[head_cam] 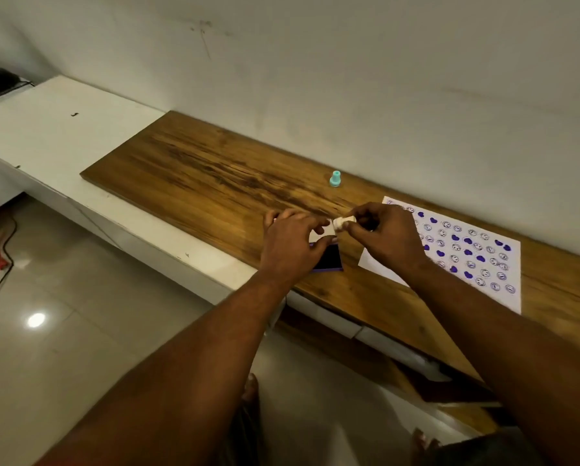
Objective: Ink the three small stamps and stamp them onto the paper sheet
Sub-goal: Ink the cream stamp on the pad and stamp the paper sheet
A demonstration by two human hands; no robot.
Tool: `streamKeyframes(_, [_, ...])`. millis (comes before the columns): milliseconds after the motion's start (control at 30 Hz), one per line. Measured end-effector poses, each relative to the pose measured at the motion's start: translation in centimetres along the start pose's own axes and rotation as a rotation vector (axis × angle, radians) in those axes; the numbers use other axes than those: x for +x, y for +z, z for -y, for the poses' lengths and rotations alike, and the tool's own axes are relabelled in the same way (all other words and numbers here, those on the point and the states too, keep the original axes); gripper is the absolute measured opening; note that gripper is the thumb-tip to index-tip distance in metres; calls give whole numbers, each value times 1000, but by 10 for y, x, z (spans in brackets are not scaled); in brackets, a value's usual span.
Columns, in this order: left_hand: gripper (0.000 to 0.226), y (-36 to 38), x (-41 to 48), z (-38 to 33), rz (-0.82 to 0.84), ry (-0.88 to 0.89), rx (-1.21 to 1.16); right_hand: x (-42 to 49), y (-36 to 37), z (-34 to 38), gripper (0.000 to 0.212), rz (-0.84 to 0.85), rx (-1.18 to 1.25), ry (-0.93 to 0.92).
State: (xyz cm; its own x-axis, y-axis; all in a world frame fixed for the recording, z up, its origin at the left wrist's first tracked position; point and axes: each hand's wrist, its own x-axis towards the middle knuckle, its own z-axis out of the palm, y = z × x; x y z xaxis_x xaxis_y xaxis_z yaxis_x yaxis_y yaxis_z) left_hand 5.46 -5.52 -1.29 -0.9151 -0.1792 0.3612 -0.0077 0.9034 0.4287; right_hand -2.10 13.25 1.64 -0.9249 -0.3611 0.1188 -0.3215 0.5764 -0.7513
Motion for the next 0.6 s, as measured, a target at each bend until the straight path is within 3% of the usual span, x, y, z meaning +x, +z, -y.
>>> streamKeyframes(300, [42, 9, 7, -8, 77, 22, -31, -2, 3, -10, 24, 15, -25, -11])
streamKeyframes(600, [39, 10, 8, -7, 3, 32, 15, 2, 6, -6, 33, -9, -47, 31])
